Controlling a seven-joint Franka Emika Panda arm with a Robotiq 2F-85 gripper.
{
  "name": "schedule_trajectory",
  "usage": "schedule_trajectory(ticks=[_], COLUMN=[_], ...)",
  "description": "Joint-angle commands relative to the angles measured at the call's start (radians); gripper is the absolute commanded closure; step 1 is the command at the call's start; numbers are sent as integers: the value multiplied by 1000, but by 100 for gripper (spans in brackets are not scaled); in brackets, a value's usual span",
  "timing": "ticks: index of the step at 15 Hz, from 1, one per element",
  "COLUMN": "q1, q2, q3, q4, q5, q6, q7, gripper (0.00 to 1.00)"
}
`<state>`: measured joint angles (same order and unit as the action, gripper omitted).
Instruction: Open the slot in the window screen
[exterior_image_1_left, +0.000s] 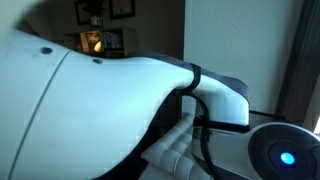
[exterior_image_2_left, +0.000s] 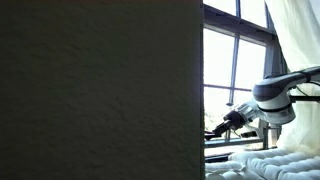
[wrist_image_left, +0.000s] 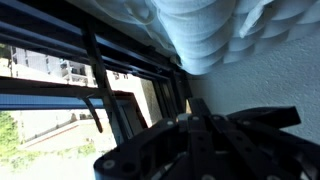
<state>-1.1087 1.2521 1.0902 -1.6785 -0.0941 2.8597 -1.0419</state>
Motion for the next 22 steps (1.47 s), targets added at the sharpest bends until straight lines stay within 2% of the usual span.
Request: schedule_trajectory(ticks=[1,5,13,19,21,22], q1=[-30,-53,-90,-64,-58,-53], q2=[11,14,55,66,74,94], q3=[49,72,136,116,111,115], q4=[-42,-62,-119,-135,-139,-140], q5=[16,12,-29,-99,-124,-138], q6=[34,41,169,270,324,396], q7=[-50,-81,-120,-88,-74,-69], gripper=[100,100,100,100,100,100])
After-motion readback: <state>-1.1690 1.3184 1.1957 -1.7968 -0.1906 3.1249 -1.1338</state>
